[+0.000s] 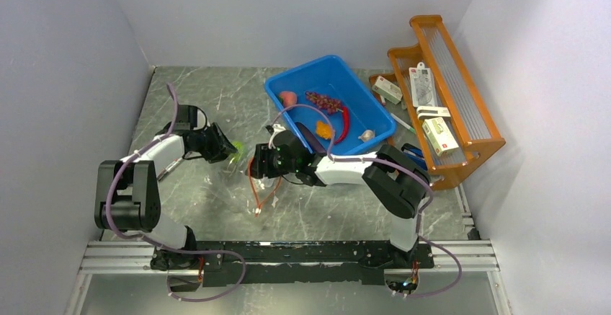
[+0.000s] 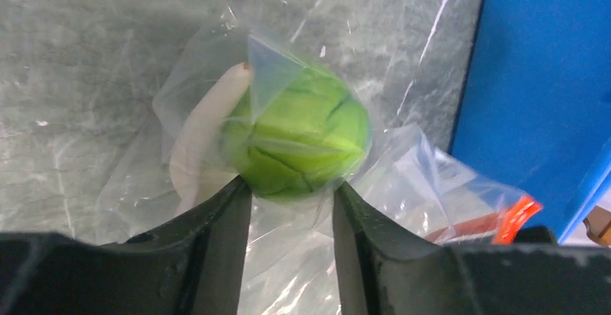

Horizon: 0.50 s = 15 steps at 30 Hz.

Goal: Open the zip-top bag and remove the fake food
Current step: Pick up the fake fruit from the zipper food storage bag.

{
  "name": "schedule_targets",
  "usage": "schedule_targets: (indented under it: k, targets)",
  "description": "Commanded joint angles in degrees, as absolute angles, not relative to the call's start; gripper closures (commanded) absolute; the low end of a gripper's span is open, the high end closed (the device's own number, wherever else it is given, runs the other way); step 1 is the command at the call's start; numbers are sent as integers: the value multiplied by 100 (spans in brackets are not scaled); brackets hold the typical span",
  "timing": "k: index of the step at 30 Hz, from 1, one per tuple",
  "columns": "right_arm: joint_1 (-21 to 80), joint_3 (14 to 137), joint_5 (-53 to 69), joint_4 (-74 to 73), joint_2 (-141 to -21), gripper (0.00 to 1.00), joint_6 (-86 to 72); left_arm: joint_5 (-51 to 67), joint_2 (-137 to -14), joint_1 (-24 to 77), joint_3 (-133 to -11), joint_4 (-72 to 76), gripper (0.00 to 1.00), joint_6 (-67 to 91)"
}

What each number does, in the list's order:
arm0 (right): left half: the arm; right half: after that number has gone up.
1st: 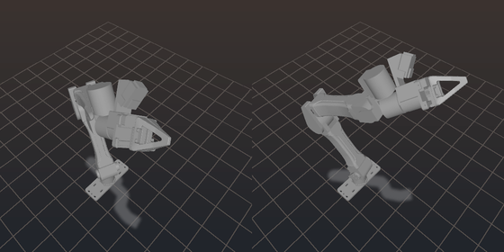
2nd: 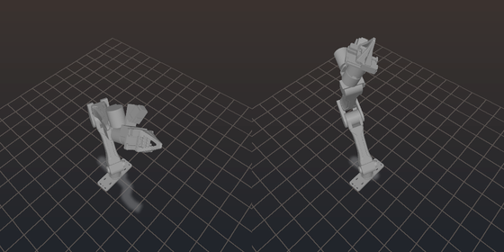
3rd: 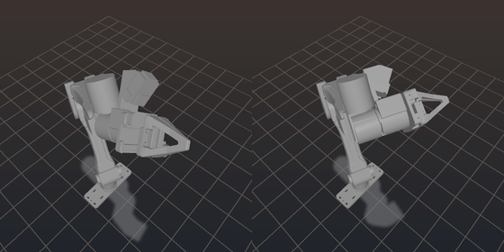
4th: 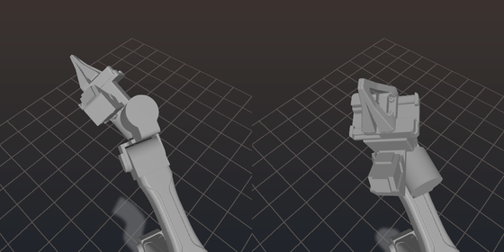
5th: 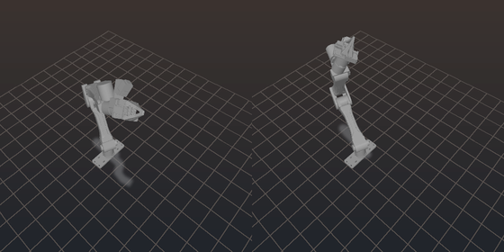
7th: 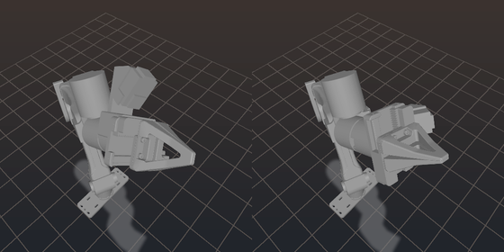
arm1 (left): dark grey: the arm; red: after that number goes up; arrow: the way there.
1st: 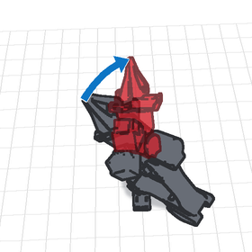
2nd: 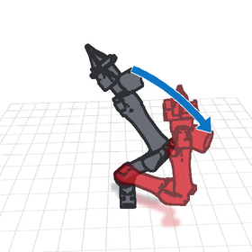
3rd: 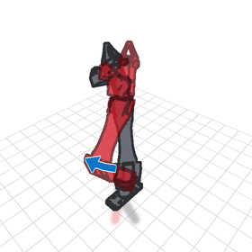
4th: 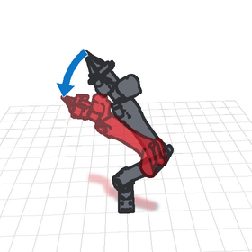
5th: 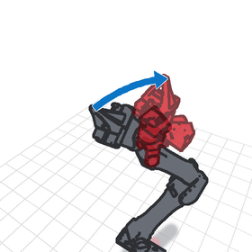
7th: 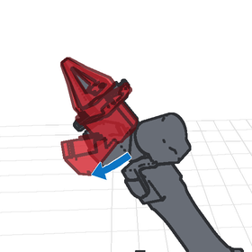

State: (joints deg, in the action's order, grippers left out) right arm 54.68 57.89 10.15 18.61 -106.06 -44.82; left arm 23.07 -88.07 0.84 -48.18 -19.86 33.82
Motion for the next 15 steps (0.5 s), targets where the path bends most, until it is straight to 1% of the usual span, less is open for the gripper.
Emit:
schedule_targets:
  k: [1,2,5,7,10,12,15]
  targets:
    - [5397,5942,1225,2051,-10853,50,-4779,2369,-8706,54,-4253,-1789,57,3530]
    - [5366,5946,1253,2109,-10903,49,-4928,2441,-8577,61,-4147,-1750,61,3575]
    - [5344,6080,1036,1963,-11040,44,-5067,2504,-8086,63,-3851,-1754,68,3665]
    - [5345,6112,882,1982,-11102,41,-5083,2543,-7768,67,-3639,-1759,71,3718]
    - [5344,5985,840,2393,-11113,37,-5120,2634,-7400,69,-3364,-1739,74,3824]
    - [5338,5985,879,2504,-11143,37,-5169,2610,-7197,63,-3399,-1870,71,3849]
    - [5340,5998,781,2356,-11111,37,-5174,2133,-6872,65,-3886,-2398,57,3695]
